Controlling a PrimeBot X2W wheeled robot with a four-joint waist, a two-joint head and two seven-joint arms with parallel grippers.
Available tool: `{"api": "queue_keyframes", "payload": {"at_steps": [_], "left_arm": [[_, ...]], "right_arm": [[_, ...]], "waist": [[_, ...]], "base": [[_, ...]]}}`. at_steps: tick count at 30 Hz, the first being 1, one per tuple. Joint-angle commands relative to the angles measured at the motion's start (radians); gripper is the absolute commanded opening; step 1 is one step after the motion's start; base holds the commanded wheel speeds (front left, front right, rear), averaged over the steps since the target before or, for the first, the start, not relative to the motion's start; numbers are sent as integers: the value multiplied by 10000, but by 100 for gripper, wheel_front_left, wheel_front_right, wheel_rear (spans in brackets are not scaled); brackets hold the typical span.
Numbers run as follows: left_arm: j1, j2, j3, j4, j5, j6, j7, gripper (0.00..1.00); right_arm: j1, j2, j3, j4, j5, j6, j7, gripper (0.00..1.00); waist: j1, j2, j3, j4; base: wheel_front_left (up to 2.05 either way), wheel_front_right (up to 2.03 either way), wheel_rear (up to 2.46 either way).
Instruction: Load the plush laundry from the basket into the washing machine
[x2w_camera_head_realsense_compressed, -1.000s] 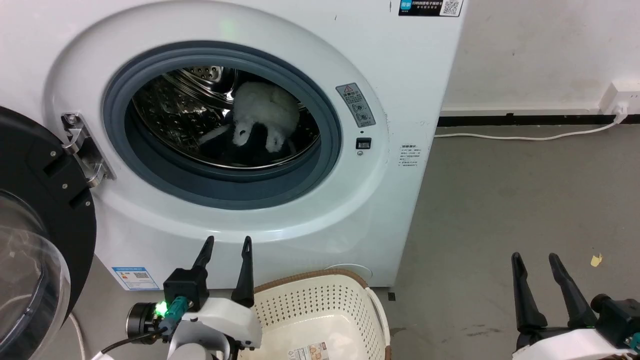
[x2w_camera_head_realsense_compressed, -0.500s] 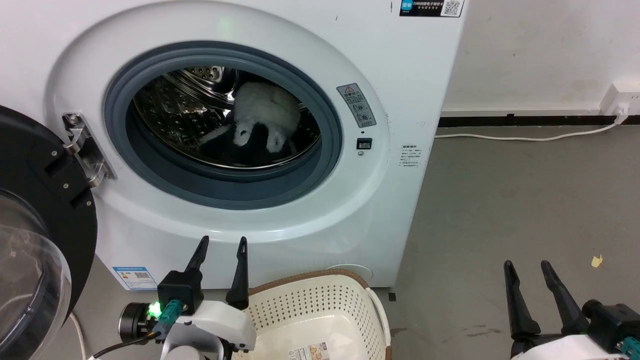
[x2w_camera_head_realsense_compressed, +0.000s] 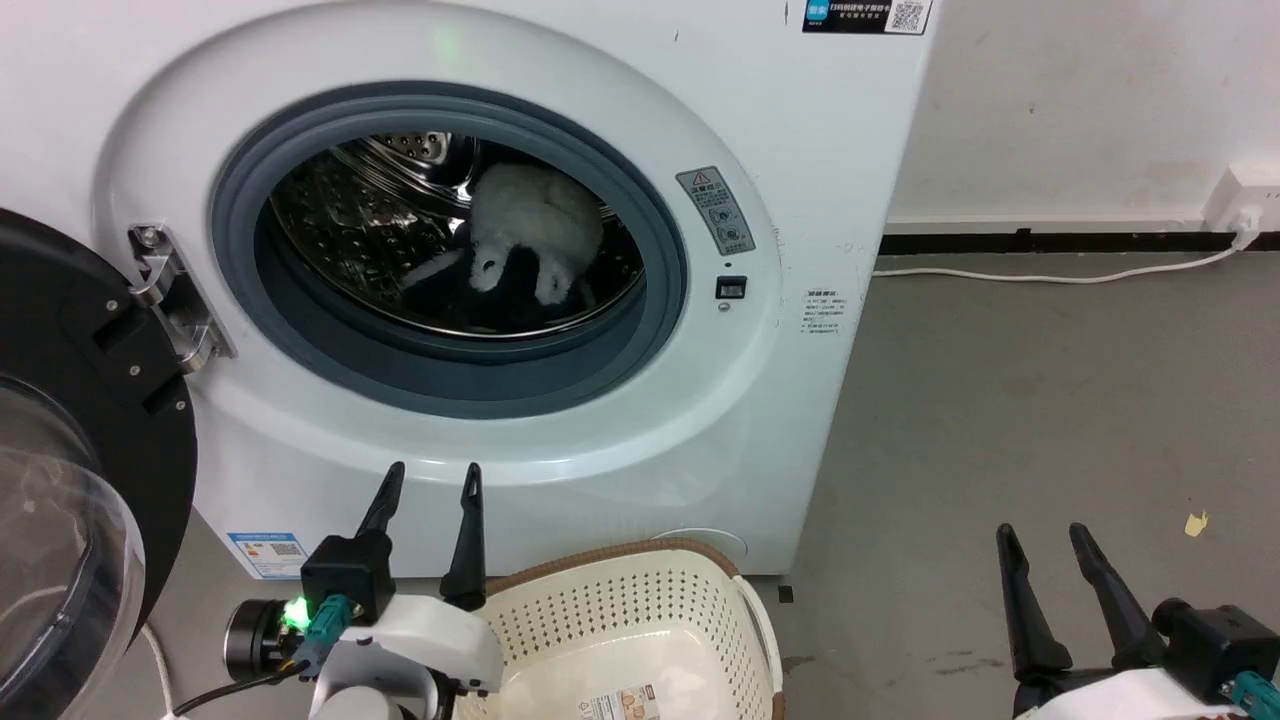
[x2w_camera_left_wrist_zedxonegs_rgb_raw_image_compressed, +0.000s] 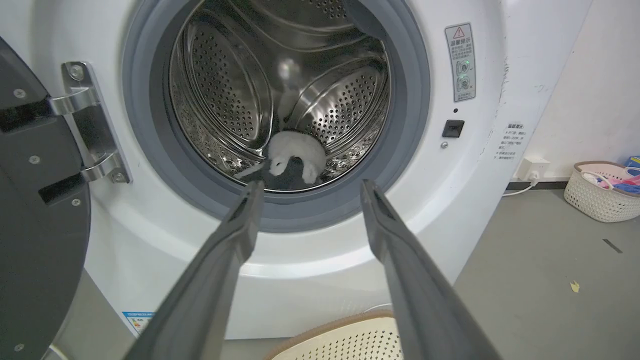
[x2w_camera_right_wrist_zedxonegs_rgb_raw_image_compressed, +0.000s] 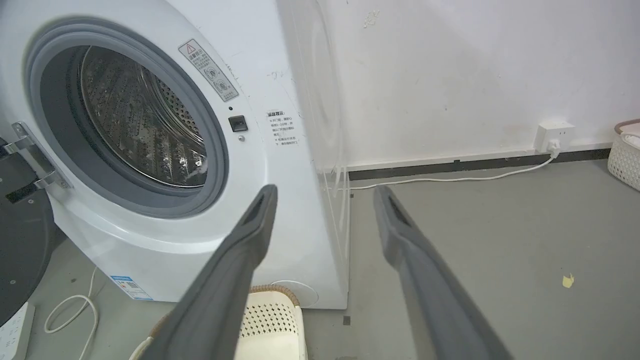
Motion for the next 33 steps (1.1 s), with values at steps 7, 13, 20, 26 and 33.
{"api": "queue_keyframes", "payload": {"at_steps": [7,13,20,26,33], "left_arm": [[30,-6,36,-49,42,-2,54,0],[95,-40,121,-166,138,-40,154,0],[186,-88,239,-329,271,-94,294,0],[264,-129,340,-470,386,-140,415,0],[382,-192,492,-680,558,-209,595,0]], "right_arm": [[-20,0,11,-9,-47,0,32,0],[-49,1,24,-27,-141,0,93,0],[-91,3,44,-52,-272,-1,177,0],[-127,4,60,-73,-385,-1,250,0],[-180,6,85,-106,-555,-2,359,0]], "waist": [[0,0,-1,-18],[0,0,3,-54],[0,0,8,-103],[0,0,12,-145],[0,0,19,-209]], "base": [[0,0,0],[0,0,0],[0,0,0],[0,0,0],[0,0,0]]}}
